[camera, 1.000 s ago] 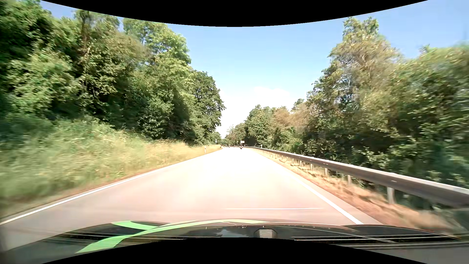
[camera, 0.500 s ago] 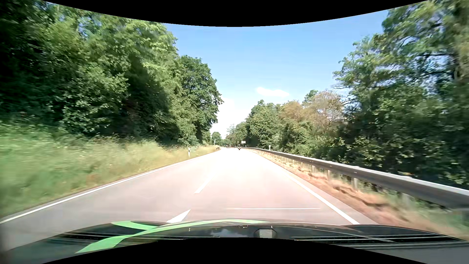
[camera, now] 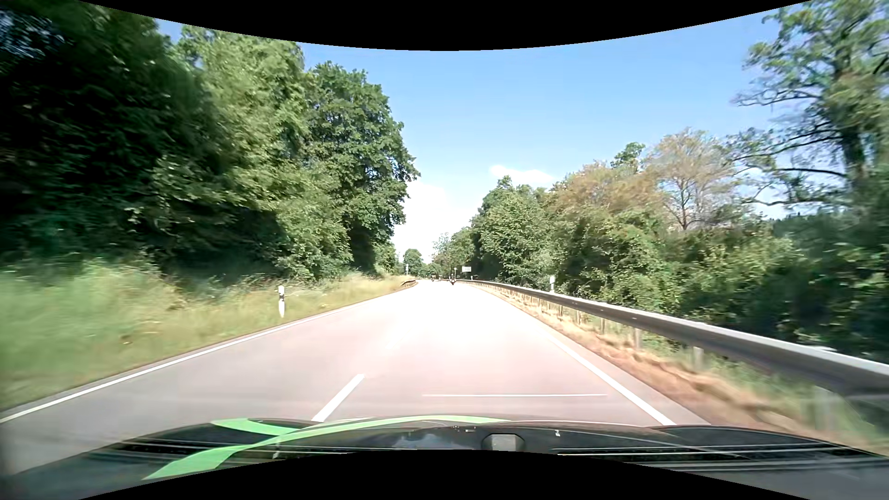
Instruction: Follow the waypoints while adhering to traffic rules and regulations
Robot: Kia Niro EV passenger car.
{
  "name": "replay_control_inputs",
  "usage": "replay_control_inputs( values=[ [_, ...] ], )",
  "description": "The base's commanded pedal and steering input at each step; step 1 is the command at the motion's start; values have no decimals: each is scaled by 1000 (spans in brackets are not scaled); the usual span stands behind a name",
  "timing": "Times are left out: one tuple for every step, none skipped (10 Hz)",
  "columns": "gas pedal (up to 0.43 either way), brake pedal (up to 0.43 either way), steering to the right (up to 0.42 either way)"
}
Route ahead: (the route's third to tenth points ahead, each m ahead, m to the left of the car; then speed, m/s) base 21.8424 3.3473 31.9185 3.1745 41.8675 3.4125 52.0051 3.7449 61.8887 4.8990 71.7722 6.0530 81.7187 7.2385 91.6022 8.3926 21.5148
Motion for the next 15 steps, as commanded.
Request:
replay_control_inputs(
  values=[
    [260,0,-9],
    [260,0,-9],
    [268,0,-9],
    [268,0,-8],
    [287,0,-8],
    [287,0,-8],
    [311,0,-8],
    [311,0,-8],
    [311,0,-8],
    [311,0,-8],
    [311,0,-8],
    [311,0,-8],
    [287,0,-8],
    [280,0,-8],
    [280,0,-8]
  ],
)
